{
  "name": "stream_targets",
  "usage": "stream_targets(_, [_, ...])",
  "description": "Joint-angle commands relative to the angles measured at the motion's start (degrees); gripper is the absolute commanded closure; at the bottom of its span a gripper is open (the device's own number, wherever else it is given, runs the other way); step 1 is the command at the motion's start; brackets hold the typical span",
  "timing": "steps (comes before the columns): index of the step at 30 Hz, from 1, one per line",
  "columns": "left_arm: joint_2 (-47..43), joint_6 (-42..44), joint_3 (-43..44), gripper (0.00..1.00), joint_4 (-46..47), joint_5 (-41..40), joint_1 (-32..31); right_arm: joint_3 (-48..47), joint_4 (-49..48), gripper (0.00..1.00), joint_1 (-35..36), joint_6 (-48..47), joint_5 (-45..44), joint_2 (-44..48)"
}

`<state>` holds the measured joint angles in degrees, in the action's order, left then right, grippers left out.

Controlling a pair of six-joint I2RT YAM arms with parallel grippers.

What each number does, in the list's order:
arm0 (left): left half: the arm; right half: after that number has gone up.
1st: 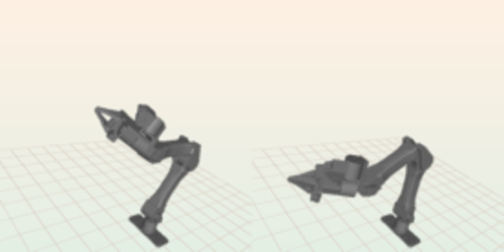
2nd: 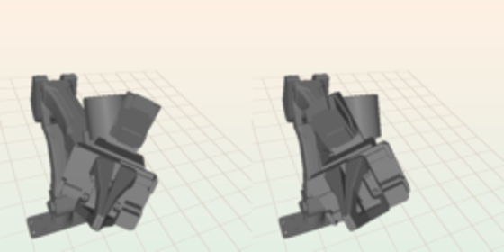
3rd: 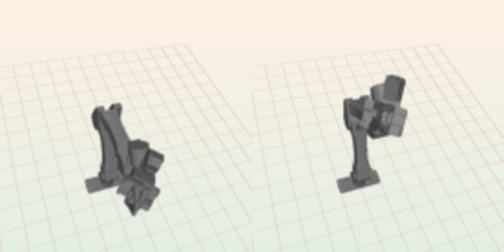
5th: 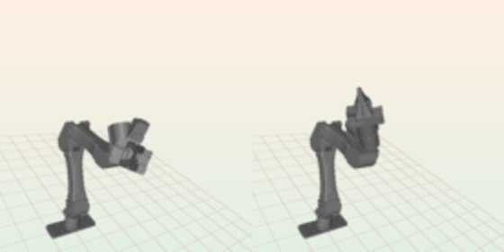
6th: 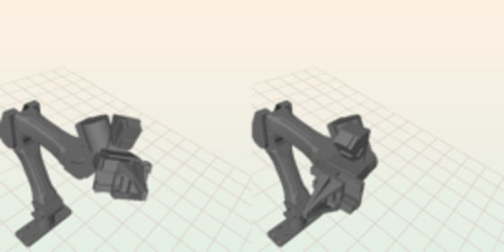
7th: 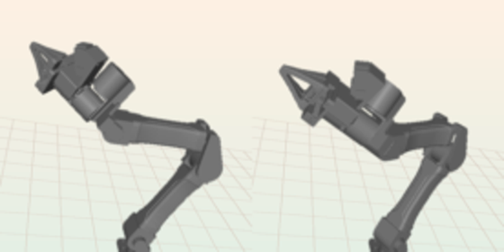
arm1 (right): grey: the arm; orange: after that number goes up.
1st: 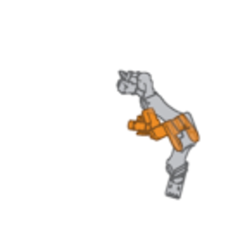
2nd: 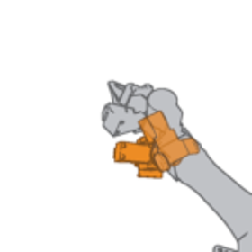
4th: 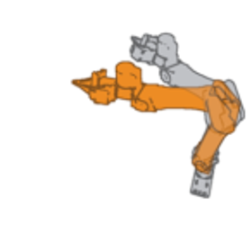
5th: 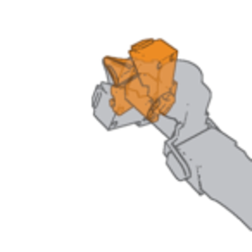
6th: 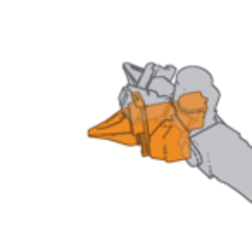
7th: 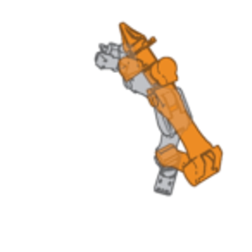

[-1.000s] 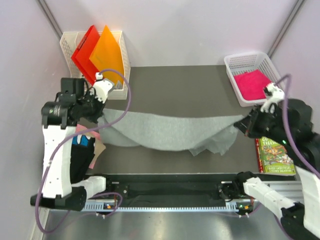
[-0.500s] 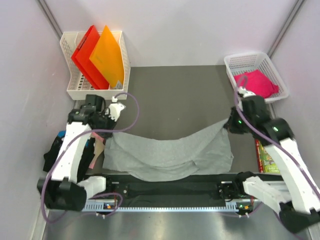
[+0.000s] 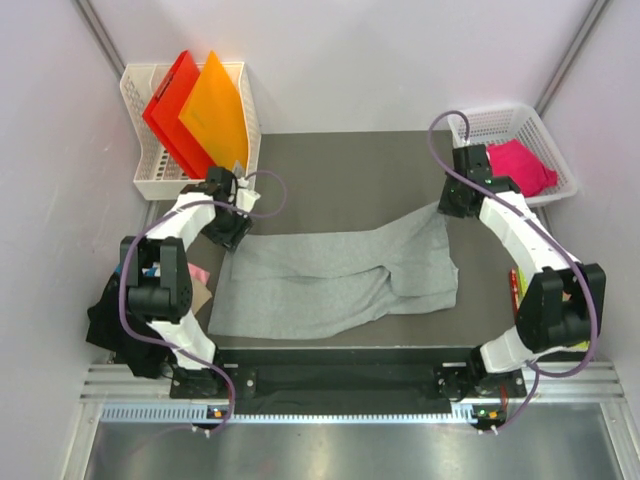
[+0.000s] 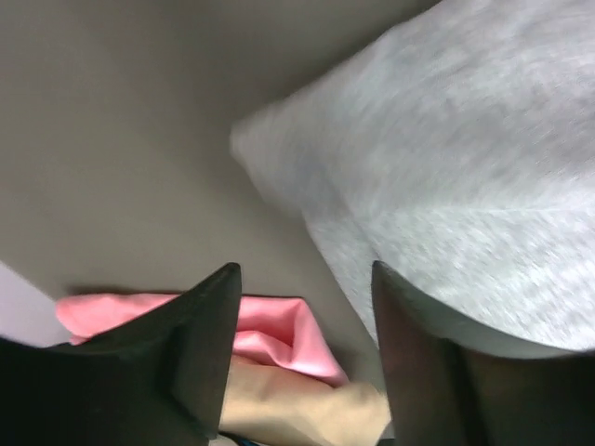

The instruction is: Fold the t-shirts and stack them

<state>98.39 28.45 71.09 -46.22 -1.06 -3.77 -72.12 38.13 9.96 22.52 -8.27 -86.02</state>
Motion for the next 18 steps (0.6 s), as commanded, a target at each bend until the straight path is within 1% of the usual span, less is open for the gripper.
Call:
stream_targets(1, [0.66, -1.90, 1.95, 0.30, 6.31, -8.58, 0.34, -3.56, -5.43, 1.00, -0.02, -0.72, -0.08, -2.31])
stream_targets(2, [0.49, -2.34, 2.03, 0.24, 7.10, -9.56, 0.34, -3.73, -5.43, 1.00, -0.11, -0.90, 0.01, -3.44])
stream_targets(3, [0.40, -2.43, 2.04, 0.11, 8.15, -10.97, 0.34, -3.91, -5.70, 1.00, -0.03, -1.08, -0.16, -3.98])
stream_targets(4, [-0.04, -2.52, 3.17, 0.06, 7.64, -11.33, 0.26, -4.17, -5.78, 1.00, -0.11, -0.99, -0.08, -4.50])
stream_targets(5, [-0.56, -3.22, 4.05, 0.04, 6.76, -10.38, 0.08, -4.43, -5.79, 1.00, -0.03, -1.08, 0.10, -5.47])
stream_targets(6, [-2.13, -3.31, 4.93, 0.02, 2.84, -8.54, -0.10, -4.96, -5.52, 1.00, -0.11, -1.08, 0.45, -5.82])
stream_targets(8, [-4.33, -3.57, 6.52, 0.02, -2.01, -3.28, -2.46, -5.40, -5.17, 1.00, -0.02, -0.99, 0.80, -6.44])
stream_targets(9, [-6.96, -3.40, 6.08, 0.03, -5.60, -2.72, -4.04, -5.40, -5.26, 1.00, -0.02, -0.90, 0.80, -6.36])
stream_targets(10, [-8.46, -3.14, 3.90, 0.05, -7.12, -2.55, -7.71, -5.40, -5.17, 1.00, -0.11, -0.82, 0.80, -6.44])
stream_targets(12, [-12.32, -3.31, 0.47, 0.09, -8.53, -0.97, -10.54, -5.40, -5.08, 1.00, -0.02, -0.81, 0.89, -6.44])
stream_targets(13, [-13.91, -4.62, -6.42, 0.14, -8.63, 0.60, -12.03, -5.32, -4.91, 1.00, -0.02, -0.64, 1.15, -6.27])
stream_targets(14, [-14.01, -6.19, -7.88, 0.17, -8.54, 0.53, -11.96, -5.23, -4.82, 1.00, 0.06, -0.55, 1.24, -6.18])
stream_targets(18, [-13.57, -7.62, -13.86, 0.20, -5.65, -0.25, -11.88, -4.09, -4.91, 1.00, 0.06, -0.38, 1.68, -5.22])
